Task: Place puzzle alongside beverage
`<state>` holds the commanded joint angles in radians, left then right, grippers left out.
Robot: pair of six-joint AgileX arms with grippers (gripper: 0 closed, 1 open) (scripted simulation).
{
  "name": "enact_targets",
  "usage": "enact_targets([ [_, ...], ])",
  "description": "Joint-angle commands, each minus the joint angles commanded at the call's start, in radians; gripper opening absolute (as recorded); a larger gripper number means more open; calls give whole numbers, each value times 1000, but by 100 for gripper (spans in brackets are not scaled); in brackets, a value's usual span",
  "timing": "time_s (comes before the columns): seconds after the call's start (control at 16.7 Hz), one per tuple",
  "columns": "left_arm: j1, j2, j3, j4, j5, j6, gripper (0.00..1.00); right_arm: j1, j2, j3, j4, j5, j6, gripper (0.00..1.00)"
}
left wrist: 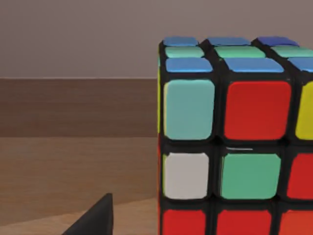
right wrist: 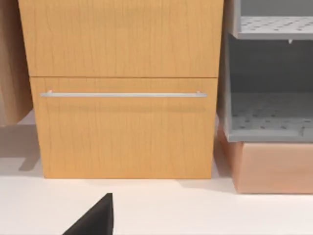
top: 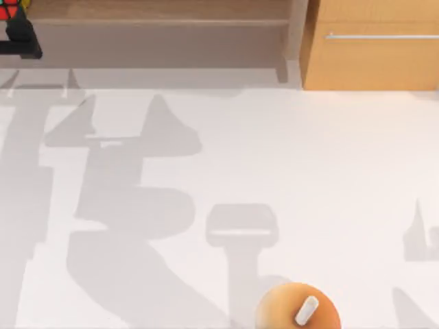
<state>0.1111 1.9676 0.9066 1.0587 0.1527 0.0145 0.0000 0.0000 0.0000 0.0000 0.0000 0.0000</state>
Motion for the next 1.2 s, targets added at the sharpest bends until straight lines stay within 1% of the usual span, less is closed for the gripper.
enact_targets([
  [0.36,-14,118,195,-75,-12,-1,100,0,0,0,0,0,0,100],
  [0.66,-16,130,213,-82,-13,-1,100,0,0,0,0,0,0,100],
  [1.2,-16,130,213,-82,-13,-1,32,0,0,0,0,0,0,100],
])
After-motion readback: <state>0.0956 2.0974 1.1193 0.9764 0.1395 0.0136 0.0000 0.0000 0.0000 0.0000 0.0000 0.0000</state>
